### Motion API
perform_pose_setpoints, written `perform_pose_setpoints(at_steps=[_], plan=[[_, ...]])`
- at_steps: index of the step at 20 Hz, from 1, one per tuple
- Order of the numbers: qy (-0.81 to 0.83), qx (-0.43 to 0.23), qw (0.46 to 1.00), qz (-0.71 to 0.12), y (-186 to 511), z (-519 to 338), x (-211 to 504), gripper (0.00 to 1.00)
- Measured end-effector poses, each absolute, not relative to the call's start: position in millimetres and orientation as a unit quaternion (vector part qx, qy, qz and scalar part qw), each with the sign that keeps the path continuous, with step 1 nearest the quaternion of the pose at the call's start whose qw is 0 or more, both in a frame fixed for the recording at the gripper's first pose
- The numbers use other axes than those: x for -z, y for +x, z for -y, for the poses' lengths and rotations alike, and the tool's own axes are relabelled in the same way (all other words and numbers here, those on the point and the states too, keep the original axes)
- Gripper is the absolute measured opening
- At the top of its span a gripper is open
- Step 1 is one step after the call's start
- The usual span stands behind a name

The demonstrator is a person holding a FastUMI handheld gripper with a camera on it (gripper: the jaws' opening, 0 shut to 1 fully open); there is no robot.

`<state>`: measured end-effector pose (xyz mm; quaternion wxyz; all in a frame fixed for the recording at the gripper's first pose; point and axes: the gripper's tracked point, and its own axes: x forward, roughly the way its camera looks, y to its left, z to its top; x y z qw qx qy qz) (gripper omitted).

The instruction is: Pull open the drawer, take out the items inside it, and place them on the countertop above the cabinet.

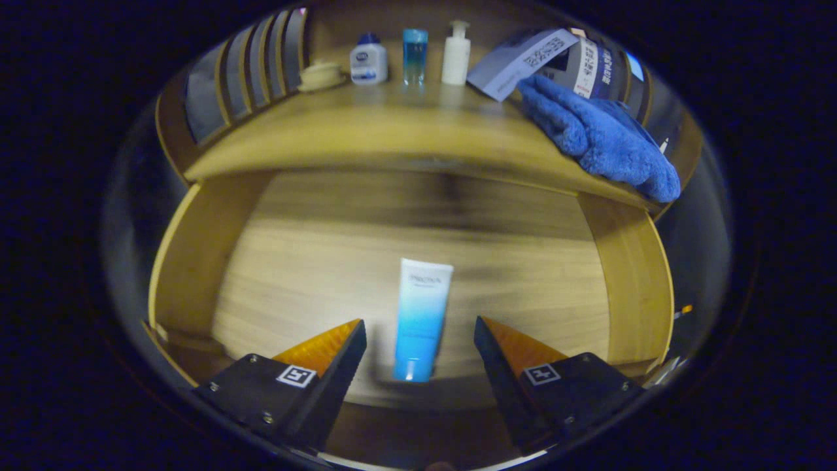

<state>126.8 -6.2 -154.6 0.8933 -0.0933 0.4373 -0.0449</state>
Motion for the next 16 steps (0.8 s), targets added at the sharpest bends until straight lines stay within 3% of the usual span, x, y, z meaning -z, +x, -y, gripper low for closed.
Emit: perform_pose_setpoints(at_steps=[1, 6, 16], plan=[[-0.085, 0.054, 0.894, -0.436, 132.6, 10.8, 157.6, 0.99], [-0.016, 0.051, 0.876, -0.479, 132.9, 6.1, 177.9, 0.44], [0.040, -0.029, 0.940, -0.337, 111.1, -39.6, 89.8, 0.43]])
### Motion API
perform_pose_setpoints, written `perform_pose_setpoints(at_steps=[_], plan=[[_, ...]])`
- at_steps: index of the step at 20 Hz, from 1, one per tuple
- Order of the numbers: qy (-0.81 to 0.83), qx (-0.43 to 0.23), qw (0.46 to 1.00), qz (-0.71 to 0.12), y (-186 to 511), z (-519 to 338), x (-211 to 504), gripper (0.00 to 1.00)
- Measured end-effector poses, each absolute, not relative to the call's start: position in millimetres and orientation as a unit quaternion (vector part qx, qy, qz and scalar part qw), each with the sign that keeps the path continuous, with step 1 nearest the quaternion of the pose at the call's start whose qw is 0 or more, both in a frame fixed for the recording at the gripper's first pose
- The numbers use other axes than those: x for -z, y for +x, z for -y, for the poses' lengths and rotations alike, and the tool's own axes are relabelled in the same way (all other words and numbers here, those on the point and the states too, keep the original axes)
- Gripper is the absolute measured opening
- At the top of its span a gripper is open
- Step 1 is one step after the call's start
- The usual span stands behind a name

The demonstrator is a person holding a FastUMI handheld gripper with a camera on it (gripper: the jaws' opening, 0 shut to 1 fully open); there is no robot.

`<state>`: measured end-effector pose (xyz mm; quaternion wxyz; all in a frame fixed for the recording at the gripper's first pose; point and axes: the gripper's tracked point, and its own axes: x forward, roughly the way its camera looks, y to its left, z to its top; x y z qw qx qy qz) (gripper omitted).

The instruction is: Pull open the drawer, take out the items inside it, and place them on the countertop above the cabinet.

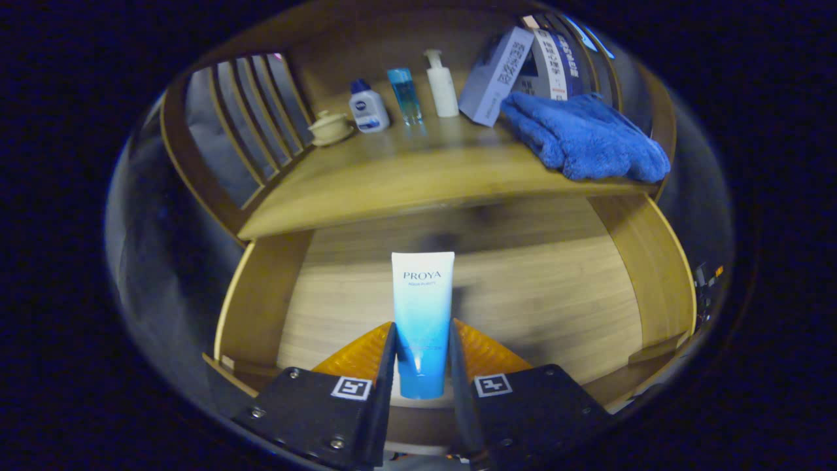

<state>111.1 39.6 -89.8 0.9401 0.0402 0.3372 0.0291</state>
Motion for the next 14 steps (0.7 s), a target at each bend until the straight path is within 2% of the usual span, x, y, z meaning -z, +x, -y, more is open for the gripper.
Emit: perform_pose_setpoints(at_steps=[8, 14], plan=[[0.060, -0.047, 0.988, -0.135, 89.4, -42.3, -3.6, 0.43], [0.051, -0.008, 0.999, 0.017, 86.9, -27.2, -94.4, 0.42]])
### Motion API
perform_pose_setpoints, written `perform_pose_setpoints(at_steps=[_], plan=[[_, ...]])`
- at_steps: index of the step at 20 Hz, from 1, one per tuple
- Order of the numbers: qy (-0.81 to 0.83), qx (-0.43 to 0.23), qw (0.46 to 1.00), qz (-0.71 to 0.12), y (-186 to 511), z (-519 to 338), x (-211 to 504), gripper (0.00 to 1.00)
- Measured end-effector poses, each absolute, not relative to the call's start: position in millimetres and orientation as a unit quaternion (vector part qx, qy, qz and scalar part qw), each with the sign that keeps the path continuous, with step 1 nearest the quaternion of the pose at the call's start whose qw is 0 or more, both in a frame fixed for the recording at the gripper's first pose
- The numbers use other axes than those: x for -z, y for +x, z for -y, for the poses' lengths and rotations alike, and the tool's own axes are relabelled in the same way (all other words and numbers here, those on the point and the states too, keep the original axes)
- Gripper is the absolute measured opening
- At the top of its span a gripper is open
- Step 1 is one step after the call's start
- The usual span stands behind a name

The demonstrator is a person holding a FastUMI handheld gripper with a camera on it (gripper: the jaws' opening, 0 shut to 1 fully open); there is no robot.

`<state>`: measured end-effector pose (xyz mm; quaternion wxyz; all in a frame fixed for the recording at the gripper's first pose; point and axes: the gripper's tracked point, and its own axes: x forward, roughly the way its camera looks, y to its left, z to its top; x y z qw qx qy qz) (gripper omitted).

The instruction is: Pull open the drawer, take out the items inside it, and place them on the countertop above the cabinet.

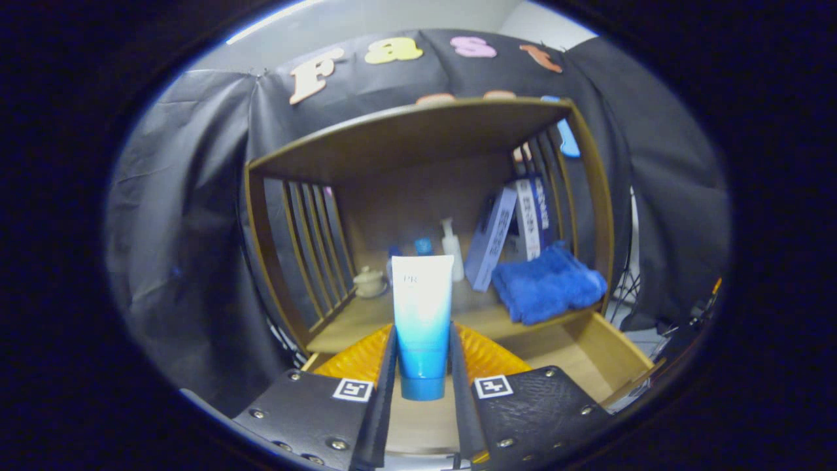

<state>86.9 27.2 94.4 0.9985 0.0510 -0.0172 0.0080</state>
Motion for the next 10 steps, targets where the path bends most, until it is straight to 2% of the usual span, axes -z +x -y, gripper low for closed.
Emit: perform_pose_setpoints(at_steps=[4, 10], plan=[[0.031, 0.001, 0.999, 0.037, 111.0, -34.3, -121.7, 0.42], [-0.017, 0.001, 1.000, -0.003, 171.6, -45.2, -94.9, 0.42]])
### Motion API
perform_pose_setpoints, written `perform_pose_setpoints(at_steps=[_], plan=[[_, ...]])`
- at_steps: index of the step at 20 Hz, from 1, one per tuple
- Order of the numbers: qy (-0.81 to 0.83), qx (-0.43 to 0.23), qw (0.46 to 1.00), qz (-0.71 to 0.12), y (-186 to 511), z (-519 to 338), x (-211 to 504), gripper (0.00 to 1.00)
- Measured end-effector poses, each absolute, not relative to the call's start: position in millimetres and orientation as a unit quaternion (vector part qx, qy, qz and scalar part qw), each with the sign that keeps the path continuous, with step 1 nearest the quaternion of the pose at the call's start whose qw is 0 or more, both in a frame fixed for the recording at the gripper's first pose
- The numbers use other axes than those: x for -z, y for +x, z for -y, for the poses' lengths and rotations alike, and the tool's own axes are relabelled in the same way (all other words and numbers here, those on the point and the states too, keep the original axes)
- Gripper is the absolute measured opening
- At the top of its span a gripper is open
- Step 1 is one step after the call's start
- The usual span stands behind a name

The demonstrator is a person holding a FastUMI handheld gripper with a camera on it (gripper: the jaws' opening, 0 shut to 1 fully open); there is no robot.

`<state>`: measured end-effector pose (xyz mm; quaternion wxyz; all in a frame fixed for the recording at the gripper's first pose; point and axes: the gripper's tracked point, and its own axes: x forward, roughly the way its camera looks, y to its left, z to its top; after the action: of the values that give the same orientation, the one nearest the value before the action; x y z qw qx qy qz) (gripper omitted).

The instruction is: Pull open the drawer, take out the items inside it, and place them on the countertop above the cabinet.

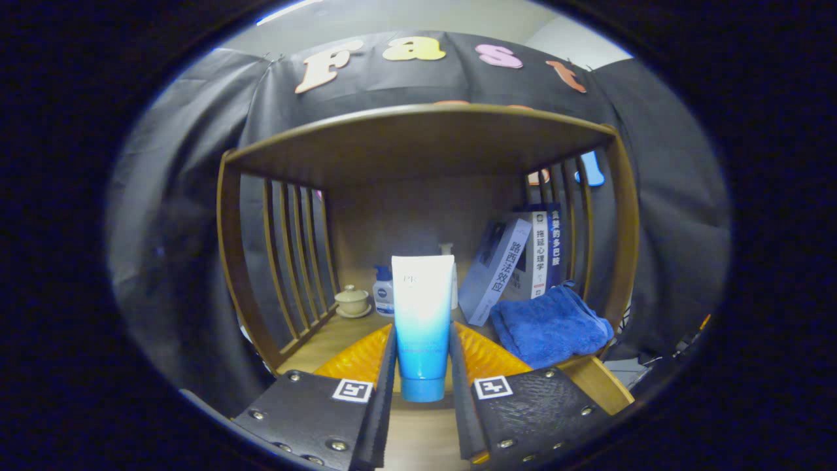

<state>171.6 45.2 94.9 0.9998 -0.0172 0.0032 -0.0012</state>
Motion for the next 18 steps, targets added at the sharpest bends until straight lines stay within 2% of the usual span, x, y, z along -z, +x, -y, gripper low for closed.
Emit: perform_pose_setpoints(at_steps=[10, 16, 18], plan=[[-0.064, 0.024, 0.994, -0.083, 247.7, -57.6, -4.1, 0.42], [-0.062, 0.038, 0.990, -0.119, 282.5, -51.8, 27.6, 0.42], [-0.058, 0.040, 0.992, -0.107, 292.8, -53.0, 24.7, 0.43]])
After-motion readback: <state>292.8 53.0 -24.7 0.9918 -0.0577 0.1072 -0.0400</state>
